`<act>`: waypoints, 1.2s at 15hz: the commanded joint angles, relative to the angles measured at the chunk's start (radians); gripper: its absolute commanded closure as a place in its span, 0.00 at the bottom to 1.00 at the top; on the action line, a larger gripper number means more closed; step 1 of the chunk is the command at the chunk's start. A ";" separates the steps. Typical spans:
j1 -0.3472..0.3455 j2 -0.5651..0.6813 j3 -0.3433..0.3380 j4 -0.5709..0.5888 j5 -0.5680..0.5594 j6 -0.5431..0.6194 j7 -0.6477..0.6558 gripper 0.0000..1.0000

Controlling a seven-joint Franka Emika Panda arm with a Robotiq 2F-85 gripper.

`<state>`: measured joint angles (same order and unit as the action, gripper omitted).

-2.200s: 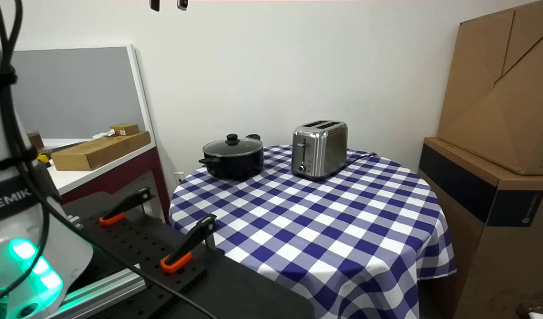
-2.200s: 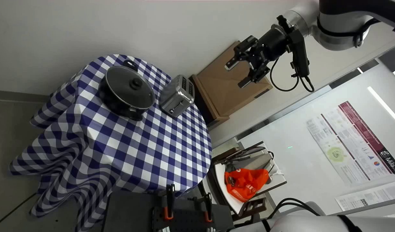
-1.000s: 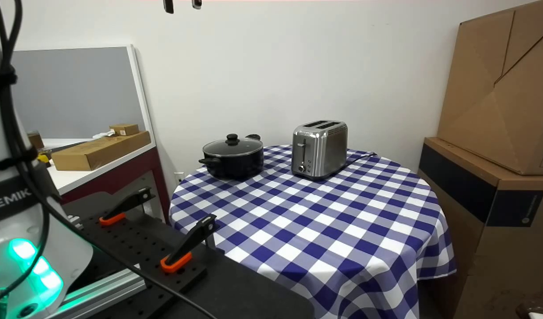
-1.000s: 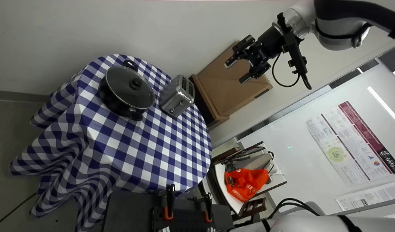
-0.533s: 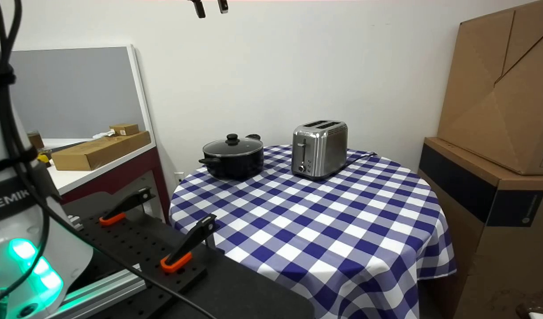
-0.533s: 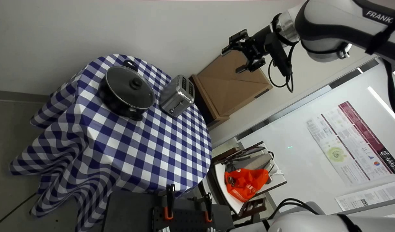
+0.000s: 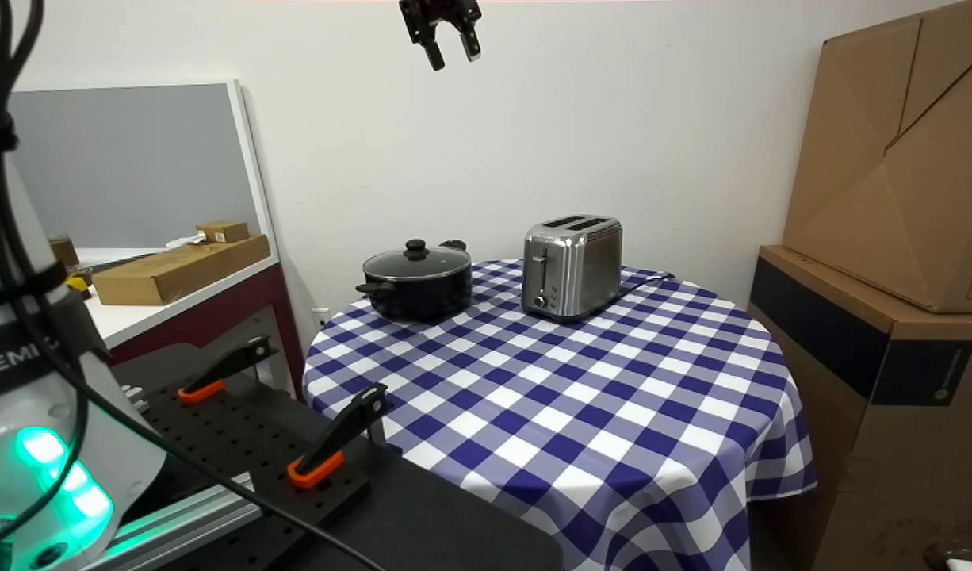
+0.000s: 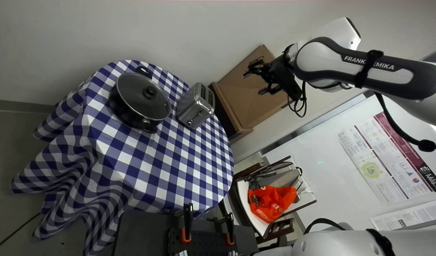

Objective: Turn off the toaster

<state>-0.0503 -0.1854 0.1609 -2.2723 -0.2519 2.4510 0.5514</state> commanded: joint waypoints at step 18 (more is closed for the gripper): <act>0.105 0.508 -0.155 0.310 -0.078 0.122 0.038 0.00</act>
<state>0.0219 0.2352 0.0485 -2.0372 -0.3585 2.5539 0.6285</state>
